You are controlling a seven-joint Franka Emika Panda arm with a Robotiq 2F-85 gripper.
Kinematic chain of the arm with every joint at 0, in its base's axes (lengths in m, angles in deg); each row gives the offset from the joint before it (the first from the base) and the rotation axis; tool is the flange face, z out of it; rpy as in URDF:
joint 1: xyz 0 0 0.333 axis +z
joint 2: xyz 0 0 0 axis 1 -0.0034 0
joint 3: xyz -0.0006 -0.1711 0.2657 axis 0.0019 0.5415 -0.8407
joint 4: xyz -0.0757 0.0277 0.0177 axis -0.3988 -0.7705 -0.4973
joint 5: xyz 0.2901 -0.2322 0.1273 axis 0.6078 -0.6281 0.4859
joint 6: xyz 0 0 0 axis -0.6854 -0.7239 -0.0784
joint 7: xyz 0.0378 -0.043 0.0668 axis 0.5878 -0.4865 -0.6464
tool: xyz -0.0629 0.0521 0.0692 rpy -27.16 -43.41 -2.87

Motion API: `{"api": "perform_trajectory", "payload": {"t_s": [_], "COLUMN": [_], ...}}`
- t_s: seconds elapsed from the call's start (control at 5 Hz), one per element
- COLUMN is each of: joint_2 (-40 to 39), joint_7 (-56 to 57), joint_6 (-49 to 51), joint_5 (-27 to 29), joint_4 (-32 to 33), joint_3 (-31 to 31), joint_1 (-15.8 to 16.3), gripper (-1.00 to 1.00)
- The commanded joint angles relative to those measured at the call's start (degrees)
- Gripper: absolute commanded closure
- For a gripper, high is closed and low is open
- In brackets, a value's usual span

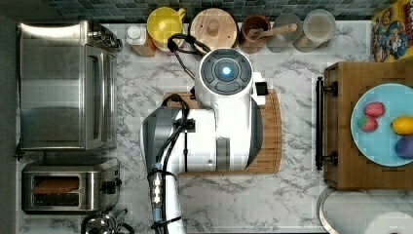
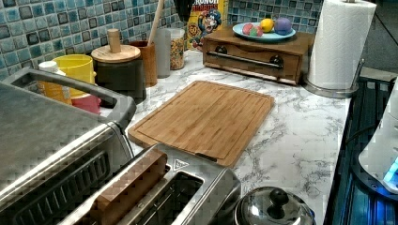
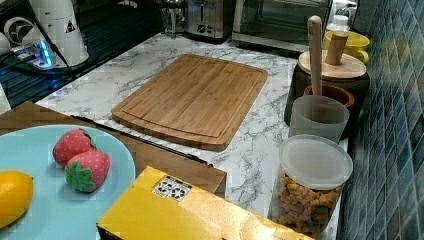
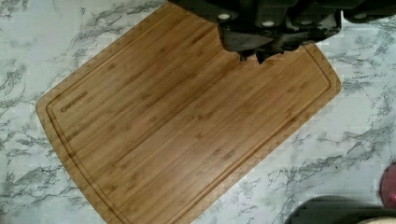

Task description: Turn on the toaster.

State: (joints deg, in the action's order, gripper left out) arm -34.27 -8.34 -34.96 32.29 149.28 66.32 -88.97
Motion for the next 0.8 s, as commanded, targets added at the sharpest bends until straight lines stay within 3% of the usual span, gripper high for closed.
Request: {"api": "perform_trajectory", "payload": {"t_s": [0.2, 0.8], "joint_2": [2.50, 7.72], "joint_7": [3.53, 13.95], "joint_6": [-2.94, -8.54], "joint_5": [0.58, 5.01], "joint_4": [3.25, 10.10], "joint_3": [-1.13, -6.88], "joint_1": [1.14, 5.32], "gripper": [1.00, 1.00]}}
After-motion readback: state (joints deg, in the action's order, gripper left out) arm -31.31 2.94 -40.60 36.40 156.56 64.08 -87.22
